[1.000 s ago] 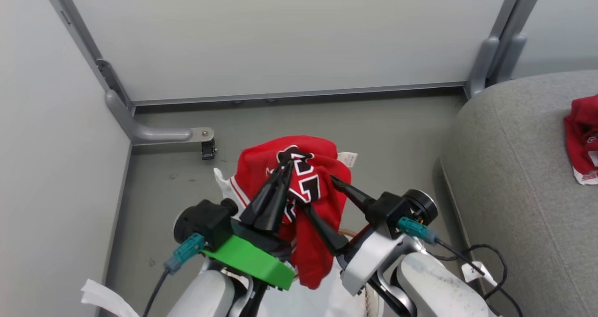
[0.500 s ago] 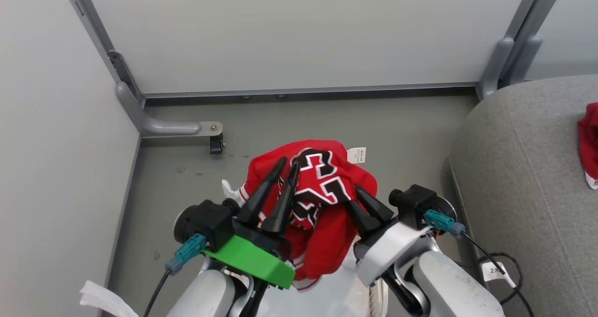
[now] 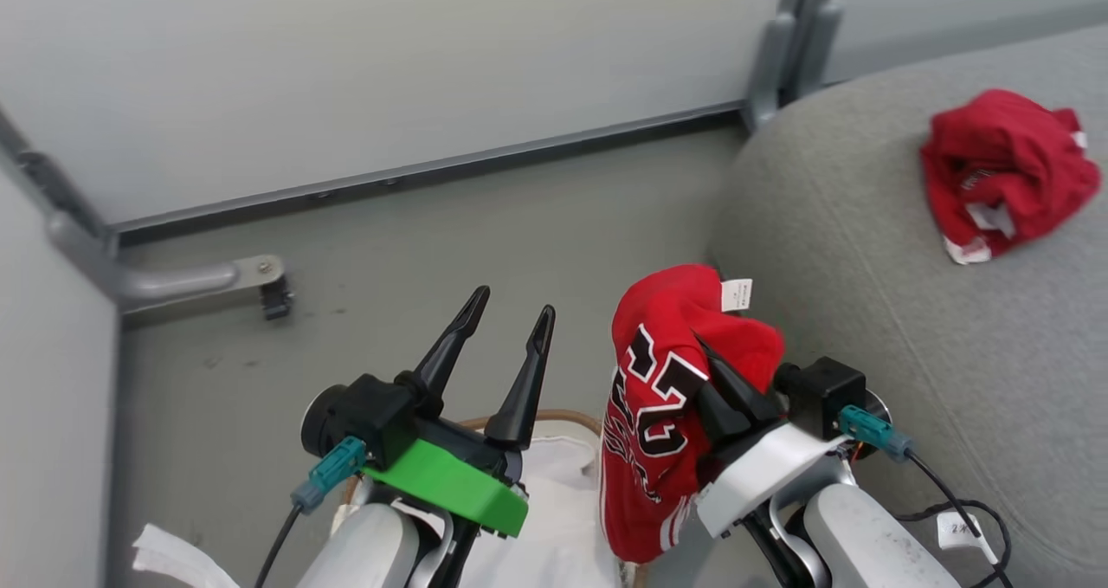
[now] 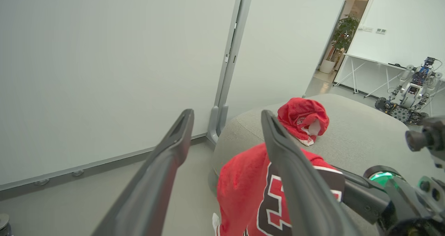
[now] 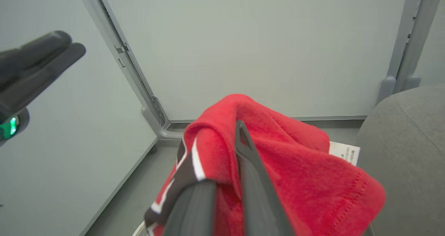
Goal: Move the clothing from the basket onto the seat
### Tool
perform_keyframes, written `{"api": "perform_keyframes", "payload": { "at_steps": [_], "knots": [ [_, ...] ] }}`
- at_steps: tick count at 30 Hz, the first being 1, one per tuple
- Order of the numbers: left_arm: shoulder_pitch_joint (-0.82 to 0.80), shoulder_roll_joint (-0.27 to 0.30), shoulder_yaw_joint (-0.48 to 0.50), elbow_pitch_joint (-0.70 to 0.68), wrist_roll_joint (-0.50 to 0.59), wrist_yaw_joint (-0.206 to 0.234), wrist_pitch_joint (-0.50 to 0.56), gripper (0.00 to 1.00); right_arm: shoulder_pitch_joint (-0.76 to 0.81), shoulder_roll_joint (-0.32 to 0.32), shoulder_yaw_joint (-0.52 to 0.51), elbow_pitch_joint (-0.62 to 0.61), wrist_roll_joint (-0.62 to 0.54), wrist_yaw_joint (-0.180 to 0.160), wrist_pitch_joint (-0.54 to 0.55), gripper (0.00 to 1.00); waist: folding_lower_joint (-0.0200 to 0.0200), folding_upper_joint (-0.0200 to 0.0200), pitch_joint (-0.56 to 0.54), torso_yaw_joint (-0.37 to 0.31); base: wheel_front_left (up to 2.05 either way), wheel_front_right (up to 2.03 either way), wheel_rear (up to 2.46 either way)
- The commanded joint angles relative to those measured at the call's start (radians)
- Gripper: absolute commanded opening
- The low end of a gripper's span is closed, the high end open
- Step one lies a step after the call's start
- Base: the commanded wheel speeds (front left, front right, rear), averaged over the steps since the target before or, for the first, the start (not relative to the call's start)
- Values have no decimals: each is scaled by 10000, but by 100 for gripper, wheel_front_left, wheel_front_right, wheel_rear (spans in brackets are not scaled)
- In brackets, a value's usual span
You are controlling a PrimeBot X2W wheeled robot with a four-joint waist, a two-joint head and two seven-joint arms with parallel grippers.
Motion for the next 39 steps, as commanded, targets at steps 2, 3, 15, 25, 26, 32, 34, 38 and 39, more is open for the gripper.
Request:
{"api": "perform_keyframes", "payload": {
  "at_steps": [2, 3, 15, 25, 26, 32, 34, 38, 39],
  "knots": [
    [-60, 85, -17, 45, 55, 15, 8, 100, 214, -22, -194, -115, -39, -14, -26, 0, 0, 0, 430, -1490, 0, 0, 0],
    [-50, 126, -1, 54, 63, 17, 8, 100, 273, -20, -259, -151, 31, -14, -26, 0, 0, 0, 466, -1738, 0, 0, 0],
    [-143, 399, -113, 7, 135, 17, 8, 100, 515, -14, -924, -650, 4, -14, -26, 0, 0, 0, 983, -3596, 0, 0, 0],
    [-443, 783, -554, 18, -33, 17, 7, 100, -334, -12, -2322, -1522, -933, -14, -26, 0, 0, 0, 1906, -3850, 0, 0, 0],
    [-504, 849, -572, -7, -25, 17, 7, 100, -512, -16, -2535, -1623, -1017, -14, -26, 0, 0, 0, 2012, -3850, 0, 0, 0],
    [-714, 1215, -723, -195, -19, 17, 7, 100, -2202, -482, -3712, -2141, -2025, -14, -26, 0, 0, 0, 2723, -3853, 0, 0, 0],
    [-801, 1305, -722, -251, -42, 17, 7, 100, -2834, -844, -4056, -2225, -2249, -14, -26, 0, 0, 0, 2942, -3835, 0, 0, 0],
    [-1068, 1538, -841, -558, 56, 17, 7, 100, -4128, -1743, -4737, -2207, -2868, -14, -26, 0, 0, 0, 3431, -3670, 0, 0, 0],
    [-1130, 1628, -860, -630, 108, 17, 7, 100, -4460, -1936, -4899, -2123, -2996, -14, -24, 0, 0, 0, 3570, -3603, 0, 0, 0]
  ]
}}
